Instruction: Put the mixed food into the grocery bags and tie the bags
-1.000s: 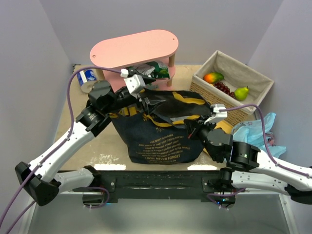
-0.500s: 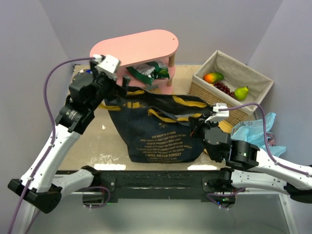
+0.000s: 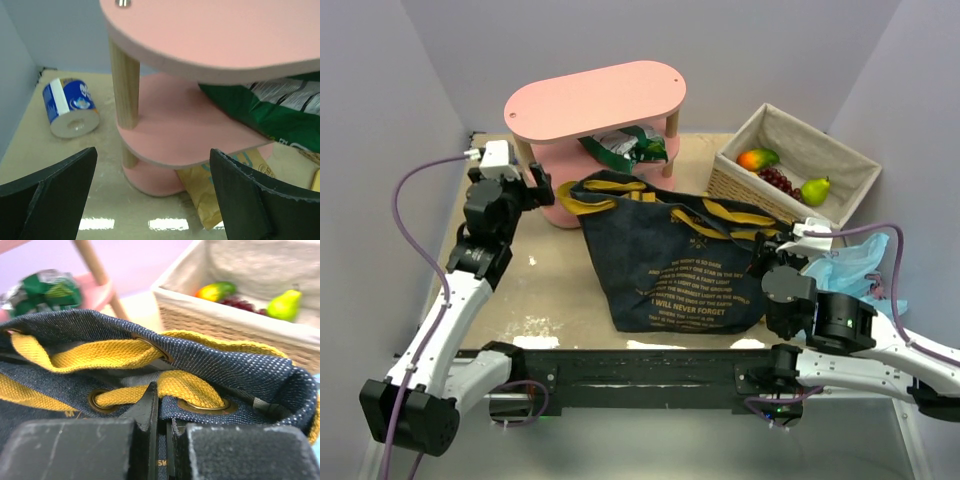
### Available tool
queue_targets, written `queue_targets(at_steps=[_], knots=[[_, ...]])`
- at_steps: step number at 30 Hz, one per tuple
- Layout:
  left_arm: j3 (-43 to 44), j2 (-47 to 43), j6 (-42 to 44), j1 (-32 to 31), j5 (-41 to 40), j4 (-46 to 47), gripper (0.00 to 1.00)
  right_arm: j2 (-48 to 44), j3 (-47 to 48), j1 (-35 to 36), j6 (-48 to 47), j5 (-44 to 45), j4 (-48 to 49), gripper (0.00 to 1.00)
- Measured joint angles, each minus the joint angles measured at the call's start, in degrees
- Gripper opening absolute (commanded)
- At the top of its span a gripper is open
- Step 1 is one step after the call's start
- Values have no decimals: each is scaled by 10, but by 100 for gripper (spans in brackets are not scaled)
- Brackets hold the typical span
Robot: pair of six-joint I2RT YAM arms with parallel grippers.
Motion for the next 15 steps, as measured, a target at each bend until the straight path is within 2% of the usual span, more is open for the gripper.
queue_targets(at_steps=[7,11,15], knots=[[-143,18,-66,2,6,100,89,6,12,0,74,33,-104,0],[-237,40,-137,2,50,210,83,21,15,0,85,39,-113,0],[-297,119,-212,2,107,322,82,47,20,-1,77,40,-105,0]])
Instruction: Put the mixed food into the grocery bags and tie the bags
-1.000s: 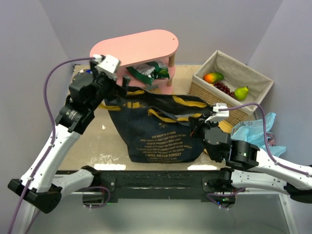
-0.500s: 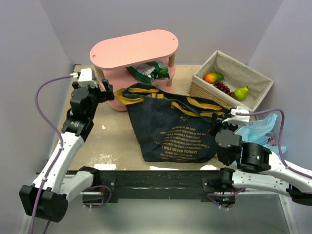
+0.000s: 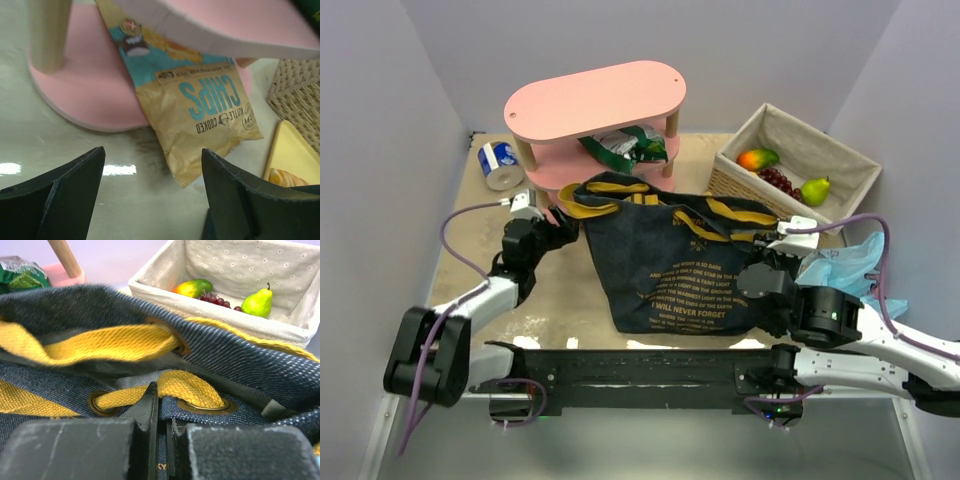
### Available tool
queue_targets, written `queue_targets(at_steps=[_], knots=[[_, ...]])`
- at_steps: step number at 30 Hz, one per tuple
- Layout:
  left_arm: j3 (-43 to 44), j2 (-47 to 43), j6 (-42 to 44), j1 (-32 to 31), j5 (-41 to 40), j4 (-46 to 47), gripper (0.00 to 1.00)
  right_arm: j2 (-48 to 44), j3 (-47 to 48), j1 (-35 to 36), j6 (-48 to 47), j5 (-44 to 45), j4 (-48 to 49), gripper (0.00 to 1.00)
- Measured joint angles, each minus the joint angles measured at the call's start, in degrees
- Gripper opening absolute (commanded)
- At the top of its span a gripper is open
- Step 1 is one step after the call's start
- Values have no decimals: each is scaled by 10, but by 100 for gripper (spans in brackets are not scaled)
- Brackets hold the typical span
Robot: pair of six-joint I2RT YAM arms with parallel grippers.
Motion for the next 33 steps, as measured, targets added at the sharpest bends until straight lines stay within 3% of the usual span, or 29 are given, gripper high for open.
queue_targets(at_steps=[9,17,22,29,32,33], knots=[[-20,162,-115,-4,89,200,79,18,5,0,-35,-5,38,0],[-10,218,-139,-26,103,221,77,-6,5,0,-48,-23,55,0],[12,257,-149,-35,108,237,62,-17,5,0,-52,-33,60,0],[33,307,-155,-47,123,242,54,-19,5,0,-56,-35,62,0],[36,312,-155,-50,122,243,40,-19,5,0,-57,-35,63,0],[37,314,-155,-50,122,243,25,-20,5,0,-57,-35,64,0]])
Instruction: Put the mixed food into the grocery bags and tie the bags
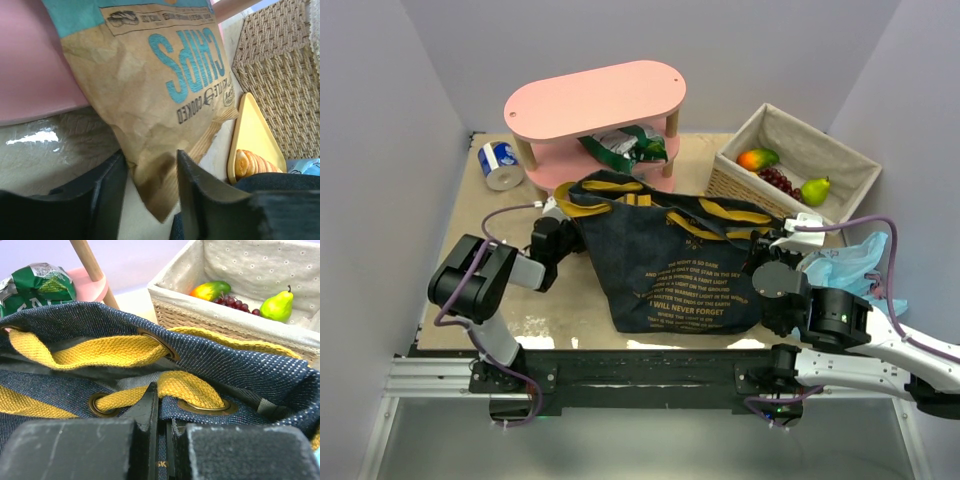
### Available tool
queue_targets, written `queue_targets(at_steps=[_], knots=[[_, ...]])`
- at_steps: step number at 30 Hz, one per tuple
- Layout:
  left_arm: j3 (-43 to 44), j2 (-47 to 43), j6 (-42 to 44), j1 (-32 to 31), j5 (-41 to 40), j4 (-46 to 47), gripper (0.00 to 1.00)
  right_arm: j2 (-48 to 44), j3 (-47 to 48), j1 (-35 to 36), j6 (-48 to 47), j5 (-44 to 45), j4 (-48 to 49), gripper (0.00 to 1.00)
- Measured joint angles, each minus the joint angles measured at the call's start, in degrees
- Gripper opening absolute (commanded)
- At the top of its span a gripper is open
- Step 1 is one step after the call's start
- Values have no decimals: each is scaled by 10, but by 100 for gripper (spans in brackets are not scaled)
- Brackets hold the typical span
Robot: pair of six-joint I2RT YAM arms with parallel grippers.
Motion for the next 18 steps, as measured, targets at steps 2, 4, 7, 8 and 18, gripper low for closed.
queue_targets(at_steps=[2,4,7,8,18], knots=[[3,7,-1,-2,0,2,11,0,0,0,-1,0,1,0],[6,15,0,-3,2,9,0,0,0,0,-2,0,1,0],[5,12,-3,-3,5,11,0,-1,0,0,-3,0,1,0],[4,5,-2,-3,7,4,0,-2,0,0,-5,0,1,0],[-38,-376,78,-2,-54,-193,0,-11,0,0,-26,-7,15,0]])
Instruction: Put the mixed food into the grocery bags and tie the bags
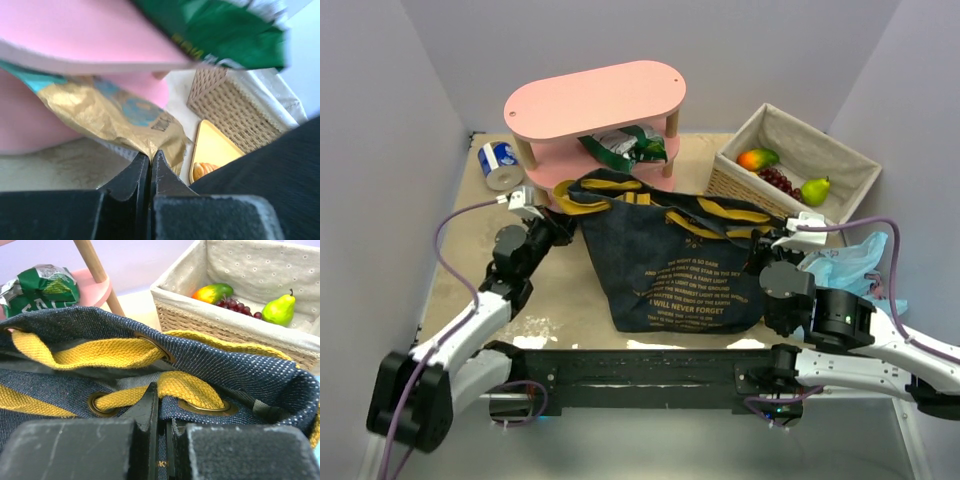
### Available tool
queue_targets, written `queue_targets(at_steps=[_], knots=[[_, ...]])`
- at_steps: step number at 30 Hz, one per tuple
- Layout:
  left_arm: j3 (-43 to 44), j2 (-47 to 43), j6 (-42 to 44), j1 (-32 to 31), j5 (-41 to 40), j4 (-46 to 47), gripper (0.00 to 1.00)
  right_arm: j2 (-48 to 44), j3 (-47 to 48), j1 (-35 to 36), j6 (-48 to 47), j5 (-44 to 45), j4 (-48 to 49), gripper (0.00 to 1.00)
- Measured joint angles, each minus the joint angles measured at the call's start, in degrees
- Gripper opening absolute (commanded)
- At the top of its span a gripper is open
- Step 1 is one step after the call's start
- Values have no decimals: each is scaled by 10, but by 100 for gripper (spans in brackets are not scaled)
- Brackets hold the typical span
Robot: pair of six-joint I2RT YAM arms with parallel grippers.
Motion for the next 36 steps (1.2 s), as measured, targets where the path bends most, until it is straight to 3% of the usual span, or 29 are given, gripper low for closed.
queue_targets(at_steps=[3,5,6,7,10,16,24,30,36], knots=[[0,-95,23,0,-13,-72,0,2,-2,0,-26,-4,23,0],[0,-156,39,0,-21,-121,0,5,-5,0,-47,-6,40,10],[2,-182,49,0,-23,-145,0,7,-7,0,-57,-8,48,21],[8,-205,59,0,-25,-171,0,9,-7,0,-67,-10,56,43],[39,-245,94,0,-26,-240,0,13,-5,0,-94,-19,73,73],[164,-292,177,0,-28,-337,0,6,40,0,-134,-89,70,95],[351,-290,268,0,-34,-359,0,14,206,-1,-212,-277,78,99],[517,-182,277,0,18,-370,0,189,375,-4,-318,-402,106,99],[583,-97,245,0,112,-356,0,339,406,-3,-407,-540,149,99]])
